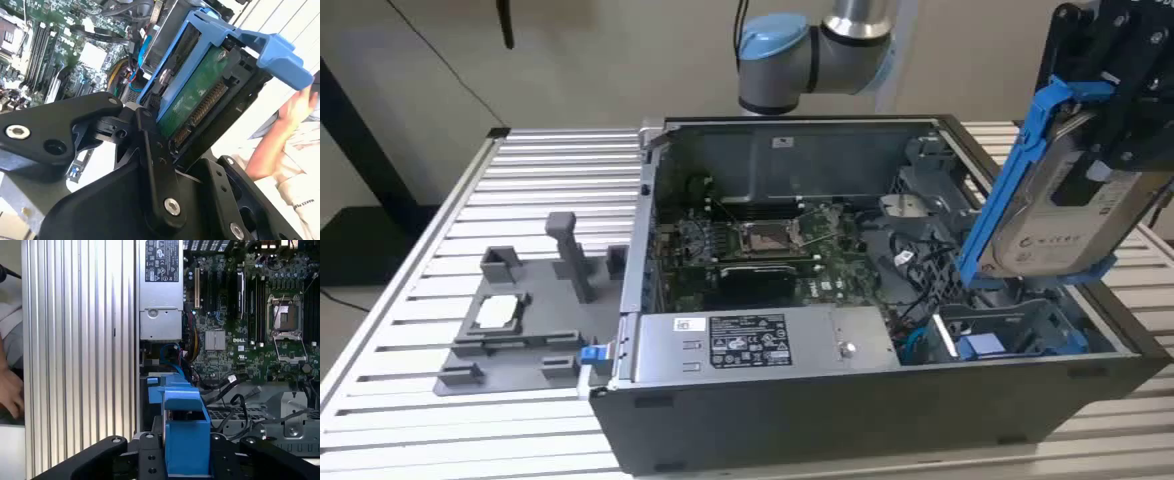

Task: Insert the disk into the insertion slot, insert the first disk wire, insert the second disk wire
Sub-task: 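Insert the disk into the insertion slot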

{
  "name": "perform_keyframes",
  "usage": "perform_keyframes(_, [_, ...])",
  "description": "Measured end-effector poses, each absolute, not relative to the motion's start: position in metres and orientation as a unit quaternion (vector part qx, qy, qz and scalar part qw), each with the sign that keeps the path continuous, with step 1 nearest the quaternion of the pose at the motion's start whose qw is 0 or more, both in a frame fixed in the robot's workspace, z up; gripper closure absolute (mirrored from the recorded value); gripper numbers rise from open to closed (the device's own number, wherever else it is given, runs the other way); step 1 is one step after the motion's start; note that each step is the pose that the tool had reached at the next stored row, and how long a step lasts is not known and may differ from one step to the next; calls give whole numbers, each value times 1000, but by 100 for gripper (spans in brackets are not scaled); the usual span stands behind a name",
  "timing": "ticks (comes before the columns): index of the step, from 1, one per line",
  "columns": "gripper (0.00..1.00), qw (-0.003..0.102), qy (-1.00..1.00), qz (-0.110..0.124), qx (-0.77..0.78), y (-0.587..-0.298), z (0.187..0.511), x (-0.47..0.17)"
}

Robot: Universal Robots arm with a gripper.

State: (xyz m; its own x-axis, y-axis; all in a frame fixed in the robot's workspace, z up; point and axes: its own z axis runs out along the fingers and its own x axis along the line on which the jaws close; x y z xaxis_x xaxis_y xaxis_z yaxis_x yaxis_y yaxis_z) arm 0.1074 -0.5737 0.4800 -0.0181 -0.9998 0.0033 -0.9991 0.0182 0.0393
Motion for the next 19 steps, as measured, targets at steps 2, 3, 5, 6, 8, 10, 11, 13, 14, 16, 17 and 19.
perform_keyframes(2, [68, 15, -713, -13, 701, -574, 480, 107])
perform_keyframes(3, [68, 15, -713, -13, 701, -574, 480, 107])
perform_keyframes(5, [68, 15, -713, -13, 701, -574, 480, 107])
perform_keyframes(6, [68, 15, -713, -13, 701, -574, 480, 107])
perform_keyframes(8, [68, 15, -713, -13, 701, -574, 480, 107])
perform_keyframes(10, [68, 15, -713, -13, 701, -574, 480, 107])
perform_keyframes(11, [68, 15, -713, -13, 701, -574, 480, 107])
perform_keyframes(13, [68, 15, -713, -13, 701, -574, 479, 107])
perform_keyframes(14, [68, 15, -713, -13, 701, -574, 479, 107])
perform_keyframes(16, [68, 14, -713, -14, 700, -574, 476, 107])
perform_keyframes(17, [68, 13, -713, -15, 701, -574, 475, 108])
perform_keyframes(19, [68, 9, -713, -19, 701, -575, 473, 108])
